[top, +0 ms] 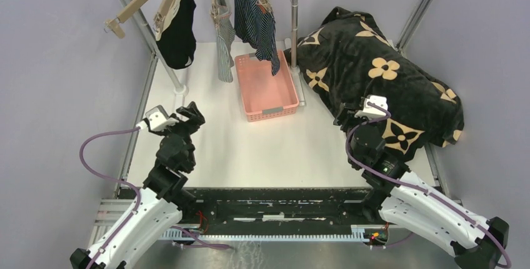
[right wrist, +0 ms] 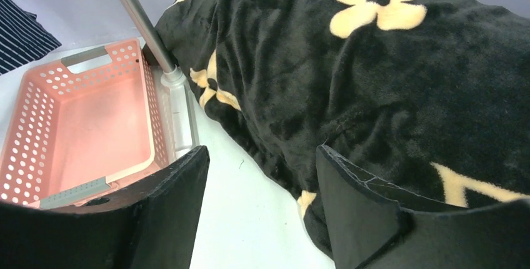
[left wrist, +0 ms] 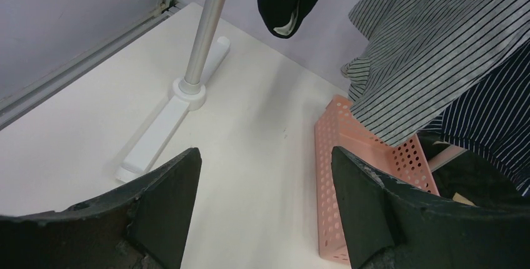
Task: Remove the underwear clipped to the hanger
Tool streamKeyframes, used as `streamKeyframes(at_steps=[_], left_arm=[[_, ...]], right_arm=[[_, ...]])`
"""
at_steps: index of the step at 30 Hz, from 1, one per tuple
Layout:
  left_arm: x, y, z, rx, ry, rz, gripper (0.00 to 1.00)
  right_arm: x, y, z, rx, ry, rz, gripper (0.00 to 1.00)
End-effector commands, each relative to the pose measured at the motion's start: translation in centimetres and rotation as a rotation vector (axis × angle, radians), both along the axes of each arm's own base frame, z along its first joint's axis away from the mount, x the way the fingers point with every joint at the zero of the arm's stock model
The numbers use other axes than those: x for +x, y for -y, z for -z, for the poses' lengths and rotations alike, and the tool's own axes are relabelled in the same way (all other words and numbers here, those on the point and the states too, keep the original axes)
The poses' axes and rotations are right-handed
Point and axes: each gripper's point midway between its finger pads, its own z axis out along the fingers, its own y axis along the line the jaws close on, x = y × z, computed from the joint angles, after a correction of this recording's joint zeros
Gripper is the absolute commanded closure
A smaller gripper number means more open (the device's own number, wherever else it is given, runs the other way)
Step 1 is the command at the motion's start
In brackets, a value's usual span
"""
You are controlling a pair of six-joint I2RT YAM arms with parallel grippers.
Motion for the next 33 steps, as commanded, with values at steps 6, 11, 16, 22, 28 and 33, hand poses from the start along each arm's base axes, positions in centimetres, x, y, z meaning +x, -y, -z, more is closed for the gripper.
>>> streamKeyframes(at_steps=[6,11,16,22,28,33], left_arm=[[-0.1,-0.4,-0.3,-0.012,0.014,-0.023,0.17],[0.0,-0.4,0.0,-0.011,0.0,-0.031,0.17],[0.0,-0.4,0.0,-0.013,0.001,-0.032,0.17],[0.0,-0.5,0.0,-0.017,0.003,-0.033,0.17],[0.0,-0.1,-0.5,-0.008,0.011,-0.007,0.16],[0.9,2.7,-2.1,0.063,0.032,0.151,0.21]], right_arm=[[-0.2,0.3,-0.6,0.029,0.054,-0.002,0.24],[0.0,0.1,-0.3,0.022,0.047,-0.001,0.23],[-0.1,0.2,-0.4,0.027,0.046,0.0,0.22],[-0.1,0.2,-0.3,0.019,0.035,-0.001,0.22],[0.0,0.1,0.0,0.001,0.019,0.0,0.22],[0.2,-0.1,0.0,-0.003,0.017,0.0,0.22]])
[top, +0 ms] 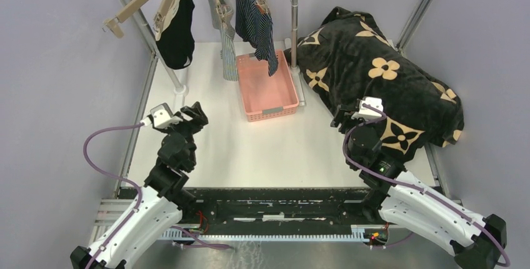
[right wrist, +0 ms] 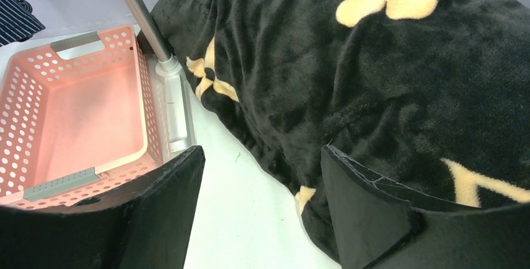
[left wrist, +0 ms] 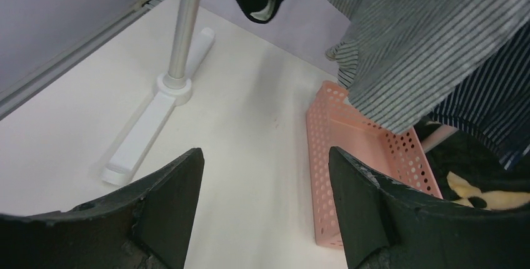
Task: Remove the underwear clipped to the hanger
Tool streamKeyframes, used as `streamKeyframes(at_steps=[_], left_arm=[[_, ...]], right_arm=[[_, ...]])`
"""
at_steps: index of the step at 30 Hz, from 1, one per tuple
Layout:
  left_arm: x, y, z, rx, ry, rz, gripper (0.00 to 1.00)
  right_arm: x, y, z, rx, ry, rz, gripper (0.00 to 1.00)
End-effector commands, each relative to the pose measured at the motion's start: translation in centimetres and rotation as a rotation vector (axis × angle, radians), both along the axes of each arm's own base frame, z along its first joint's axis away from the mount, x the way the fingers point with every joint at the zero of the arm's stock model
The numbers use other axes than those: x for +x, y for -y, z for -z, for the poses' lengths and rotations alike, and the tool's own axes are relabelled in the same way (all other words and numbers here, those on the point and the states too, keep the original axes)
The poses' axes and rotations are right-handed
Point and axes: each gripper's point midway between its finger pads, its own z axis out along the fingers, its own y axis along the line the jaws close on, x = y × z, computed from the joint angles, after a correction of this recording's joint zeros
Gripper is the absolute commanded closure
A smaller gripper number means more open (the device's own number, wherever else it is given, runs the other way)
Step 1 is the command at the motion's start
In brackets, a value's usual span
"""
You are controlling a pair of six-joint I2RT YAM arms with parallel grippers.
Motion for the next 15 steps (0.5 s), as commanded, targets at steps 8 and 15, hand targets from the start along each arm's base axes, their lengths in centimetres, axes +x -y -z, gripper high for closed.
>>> streamKeyframes(at_steps=[8,15], left_arm=[[2.9,7.8,-2.6,0.165,-0.023,0.377,0.21],[3.1,12.5,-5.2,0.211,-0.064,0.62,0.2]], right_arm=[[0.3,-0.1,-1.5,0.014,0.02,0.01,0.22],[0.6,-0.6,-1.3,0.006,0.011,-0.001,0.22]])
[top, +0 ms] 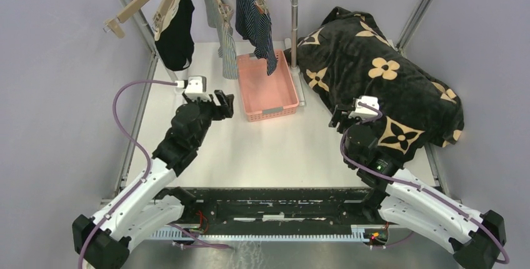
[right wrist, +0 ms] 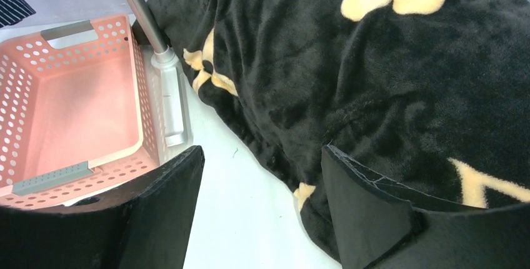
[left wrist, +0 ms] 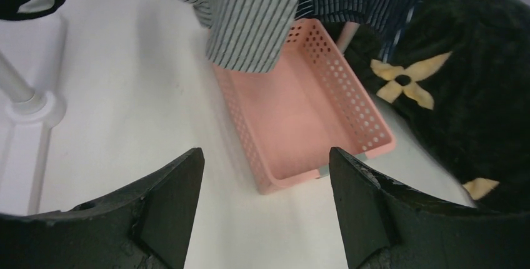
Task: Remove the underwear clipped to the hanger
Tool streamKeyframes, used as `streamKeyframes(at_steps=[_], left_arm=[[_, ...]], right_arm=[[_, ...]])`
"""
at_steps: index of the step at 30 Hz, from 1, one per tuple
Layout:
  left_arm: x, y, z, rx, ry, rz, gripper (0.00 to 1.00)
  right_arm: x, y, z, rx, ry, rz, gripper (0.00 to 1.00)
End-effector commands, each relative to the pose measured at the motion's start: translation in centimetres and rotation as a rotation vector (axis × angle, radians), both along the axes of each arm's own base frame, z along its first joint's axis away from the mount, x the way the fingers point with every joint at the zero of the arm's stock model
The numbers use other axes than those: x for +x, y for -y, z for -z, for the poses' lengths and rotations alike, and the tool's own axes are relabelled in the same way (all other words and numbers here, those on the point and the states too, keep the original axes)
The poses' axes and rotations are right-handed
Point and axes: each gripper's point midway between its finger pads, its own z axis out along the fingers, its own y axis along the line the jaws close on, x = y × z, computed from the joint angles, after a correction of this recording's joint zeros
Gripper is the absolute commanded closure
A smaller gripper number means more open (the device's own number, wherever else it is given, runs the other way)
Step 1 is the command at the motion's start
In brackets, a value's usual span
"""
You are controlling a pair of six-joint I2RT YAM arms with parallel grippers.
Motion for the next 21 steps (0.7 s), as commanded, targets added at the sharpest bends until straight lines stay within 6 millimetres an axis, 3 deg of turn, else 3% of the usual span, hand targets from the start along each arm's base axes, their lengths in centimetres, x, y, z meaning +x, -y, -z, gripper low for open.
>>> streamKeyframes(at_steps=[1,7,10,18,21], left_arm=[[-0.8,2.8,-5.8,-0.005,0.08,0.181,0.2],[-1.8,0.9,-12.2,-0.044,0.158,0.116,0.23],[-1.8,0.0,-16.6,-0.047,0.208,0.075,0.23],[0.5,-4.8,-26.5,0.06,0.191,-0.236,0.17],[1.5,-5.6,-28.6,0.121,0.163,-0.306,0.15]], right_arm=[[0.4,-0.4,-1.9,0.028,0.031,-0.001,0.22],[0.8,-1.2,-1.6,0.036,0.029,-0.021,0.22],[1.0,-1.6,-1.7,0.036,0.027,-0.038,0.22],[0.8,-2.0,-2.3,0.051,0.035,-0.072,0.22],[0.7,-1.9,-2.4,0.058,0.041,-0.075,0.22]])
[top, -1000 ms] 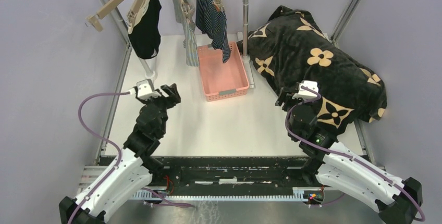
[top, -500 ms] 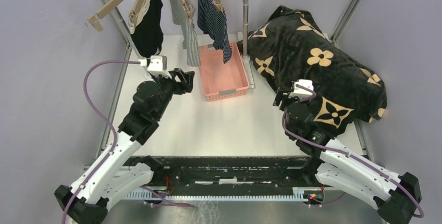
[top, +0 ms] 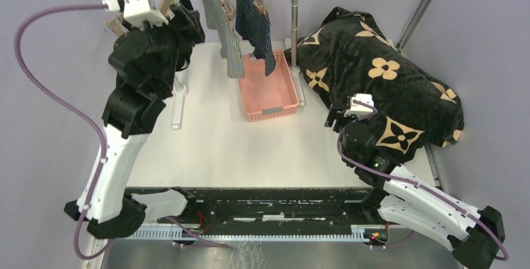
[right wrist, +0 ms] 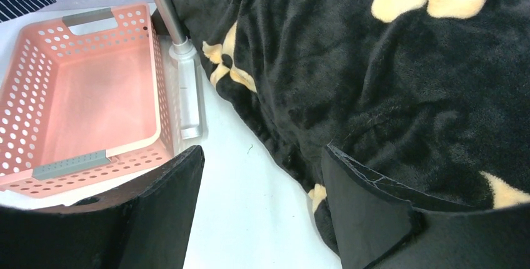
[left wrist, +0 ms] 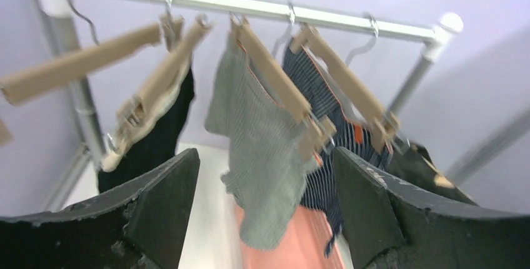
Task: Remove the underwear clipped to the hanger
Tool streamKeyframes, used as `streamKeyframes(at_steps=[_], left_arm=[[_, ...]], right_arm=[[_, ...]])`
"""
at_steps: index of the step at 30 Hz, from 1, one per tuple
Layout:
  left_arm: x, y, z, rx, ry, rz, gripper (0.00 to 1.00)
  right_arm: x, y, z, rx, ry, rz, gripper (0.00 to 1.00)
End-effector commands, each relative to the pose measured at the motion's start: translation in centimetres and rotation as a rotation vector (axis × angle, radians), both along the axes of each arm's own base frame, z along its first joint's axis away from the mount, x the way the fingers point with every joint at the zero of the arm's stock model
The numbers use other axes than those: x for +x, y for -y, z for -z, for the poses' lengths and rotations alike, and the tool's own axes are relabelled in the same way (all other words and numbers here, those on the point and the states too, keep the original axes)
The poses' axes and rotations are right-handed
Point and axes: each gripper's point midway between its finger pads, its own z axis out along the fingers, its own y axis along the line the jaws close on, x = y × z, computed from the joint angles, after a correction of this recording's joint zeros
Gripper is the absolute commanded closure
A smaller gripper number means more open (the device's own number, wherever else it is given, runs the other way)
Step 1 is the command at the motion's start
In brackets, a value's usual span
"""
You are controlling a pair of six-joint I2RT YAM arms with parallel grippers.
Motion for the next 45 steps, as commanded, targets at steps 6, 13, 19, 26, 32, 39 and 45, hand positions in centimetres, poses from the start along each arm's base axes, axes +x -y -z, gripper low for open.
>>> streamKeyframes(at_steps=[6,13,19,26,32,39,45], left_arm=[[3.0,-3.7,-1.0,0.223,-0.145,-0.237,0.11],[7.8,-7.7,-1.9,0.204,-0.184,-0.201,0.13],[11.2,-9.9,-0.7,0.181,-0.19,-0.126,0.14],[12.8,-10.6,1.2,0.207,-0.205,-0.096,0.17],[14.0,-10.4,2.4,0.216,-0.21,-0.075,0.19],[14.3,-11.0,1.8,0.224,-0.159,-0.115,0.23],[13.5,-11.5,0.3,0.221,-0.104,-0.147,0.24]], right_arm=[[-0.2,-0.3,-2.8,0.078,0.066,-0.028,0.21],[-0.2,-0.8,-3.0,0.083,0.064,-0.052,0.21],[-0.1,-1.1,-2.8,0.072,0.056,-0.063,0.21],[0.2,-2.5,-2.7,0.077,0.058,-0.13,0.21],[0.3,-3.2,-2.4,0.069,0.045,-0.159,0.22],[0.5,-4.3,-2.3,0.069,0.044,-0.208,0.23],[0.7,-5.4,-1.8,0.061,0.025,-0.25,0.24]])
